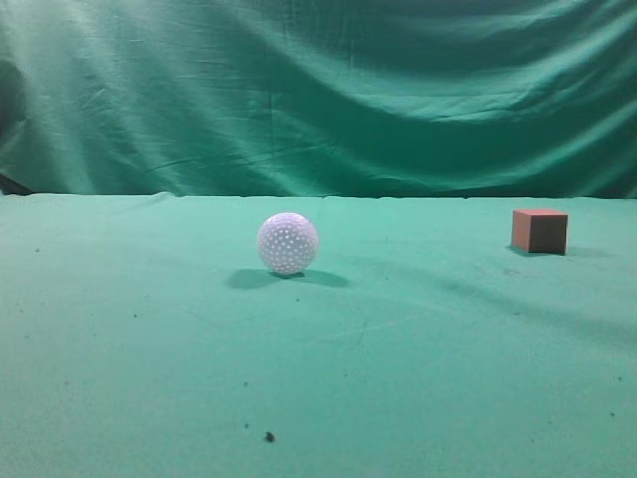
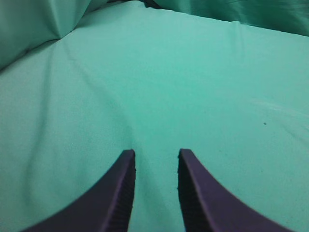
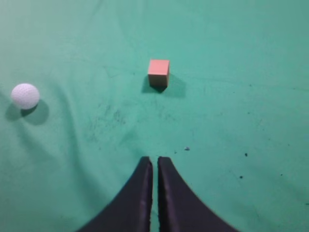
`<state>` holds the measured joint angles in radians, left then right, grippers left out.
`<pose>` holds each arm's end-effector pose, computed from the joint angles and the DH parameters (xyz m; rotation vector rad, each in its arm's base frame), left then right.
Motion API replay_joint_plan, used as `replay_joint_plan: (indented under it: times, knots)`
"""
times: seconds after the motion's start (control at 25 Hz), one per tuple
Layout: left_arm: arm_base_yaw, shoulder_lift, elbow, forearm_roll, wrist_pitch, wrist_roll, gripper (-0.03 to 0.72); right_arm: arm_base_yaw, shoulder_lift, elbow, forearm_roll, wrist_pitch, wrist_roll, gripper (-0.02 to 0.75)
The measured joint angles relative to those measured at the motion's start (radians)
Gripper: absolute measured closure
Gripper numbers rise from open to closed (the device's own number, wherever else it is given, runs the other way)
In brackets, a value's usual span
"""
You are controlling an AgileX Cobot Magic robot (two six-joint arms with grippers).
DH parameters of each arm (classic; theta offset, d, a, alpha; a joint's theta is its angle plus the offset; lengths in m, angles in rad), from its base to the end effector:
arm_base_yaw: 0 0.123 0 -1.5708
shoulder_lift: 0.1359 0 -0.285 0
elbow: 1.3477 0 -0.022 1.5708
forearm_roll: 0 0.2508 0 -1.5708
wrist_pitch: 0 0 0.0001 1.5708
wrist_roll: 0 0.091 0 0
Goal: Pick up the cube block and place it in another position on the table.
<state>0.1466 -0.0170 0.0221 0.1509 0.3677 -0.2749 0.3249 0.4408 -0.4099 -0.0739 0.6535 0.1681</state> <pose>0.0511 0.0125 0.1739 -0.2962 1.8287 0.0589 0.0823 0.0234 0.2634 -0.2080 2.1629 0.2005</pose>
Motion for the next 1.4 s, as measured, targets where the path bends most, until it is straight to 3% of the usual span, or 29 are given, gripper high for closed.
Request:
replay_joint_plan:
  times: [0.2, 0.48, 1.4]
  knots:
    - [0.000, 0.000, 0.000, 0.000, 0.000, 0.000, 0.453, -0.119, -0.200, 0.211, -0.001, -0.171, -0.004, 0.738]
    - [0.000, 0.000, 0.000, 0.000, 0.000, 0.000, 0.453, -0.231, -0.411, 0.397, 0.006, -0.207, -0.005, 0.738]
    - [0.000, 0.000, 0.000, 0.000, 0.000, 0.000, 0.453, -0.266, -0.450, 0.434, 0.014, -0.233, -0.005, 0.738]
